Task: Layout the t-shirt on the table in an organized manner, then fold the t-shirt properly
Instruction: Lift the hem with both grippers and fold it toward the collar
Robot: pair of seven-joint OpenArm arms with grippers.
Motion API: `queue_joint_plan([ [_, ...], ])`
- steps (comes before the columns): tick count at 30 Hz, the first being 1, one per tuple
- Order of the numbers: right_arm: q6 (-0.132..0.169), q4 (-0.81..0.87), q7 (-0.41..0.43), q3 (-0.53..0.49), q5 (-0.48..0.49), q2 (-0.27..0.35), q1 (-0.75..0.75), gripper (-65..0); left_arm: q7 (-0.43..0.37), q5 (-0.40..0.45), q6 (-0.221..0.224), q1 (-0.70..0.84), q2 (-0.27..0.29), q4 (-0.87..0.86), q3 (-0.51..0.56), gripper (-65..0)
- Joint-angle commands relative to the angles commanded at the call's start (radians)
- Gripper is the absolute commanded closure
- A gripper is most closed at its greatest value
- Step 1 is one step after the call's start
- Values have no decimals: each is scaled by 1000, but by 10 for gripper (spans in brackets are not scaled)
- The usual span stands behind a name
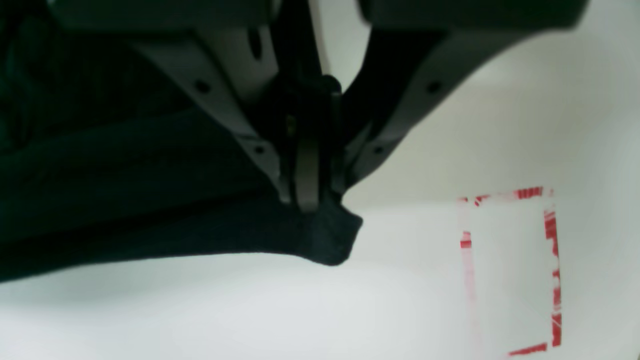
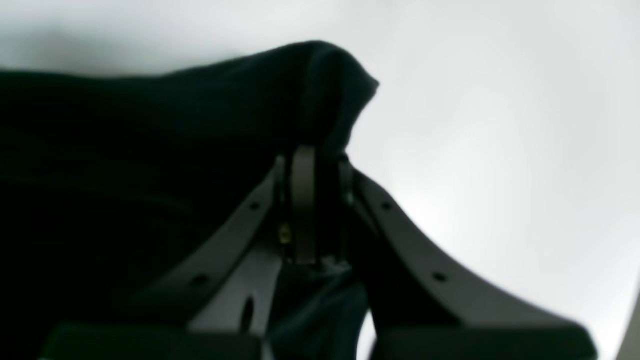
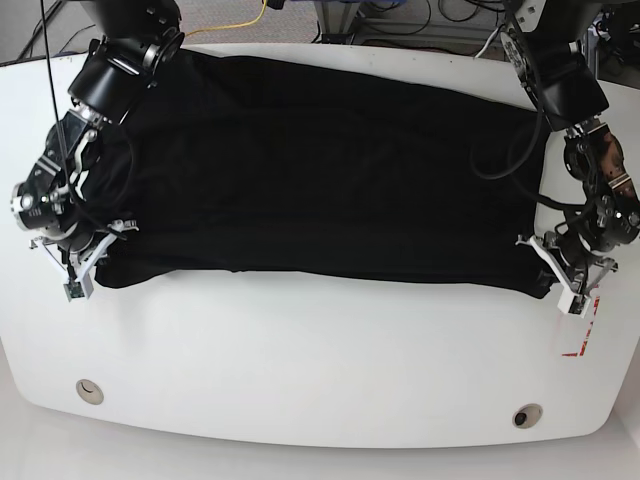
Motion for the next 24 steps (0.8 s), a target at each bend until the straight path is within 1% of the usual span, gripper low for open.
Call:
queue_joint_plan([
  [5, 0, 130, -12, 0, 0, -44, -104, -14, 0, 2, -26, 52, -3, 35, 0, 0],
  [8, 0, 173, -12, 0, 0, -61, -163, -14, 0, 3, -27, 87, -9, 57, 0, 0],
  [9, 0, 183, -12, 0, 0, -63, -181, -16, 2, 3, -27, 98, -23, 64, 0, 0],
  [12, 0, 196, -12, 0, 0, -66, -224, -17, 26, 2, -27, 124, -46, 72, 2, 0],
  [17, 0, 195, -12, 2, -2, -89, -281, -19, 77, 2, -27, 137, -51, 75, 2, 0],
  [18, 0, 195, -12, 2, -2, -91, -298, -21, 86, 2, -27, 146, -63, 75, 2, 0],
  [20, 0, 195, -12, 2, -2, -91, -313, -21, 97, 0, -27, 158, -78, 75, 5, 0],
  [24, 0, 195, -12, 2, -2, -92, -344, -22, 109, 3, -27, 163, -83, 75, 5, 0],
])
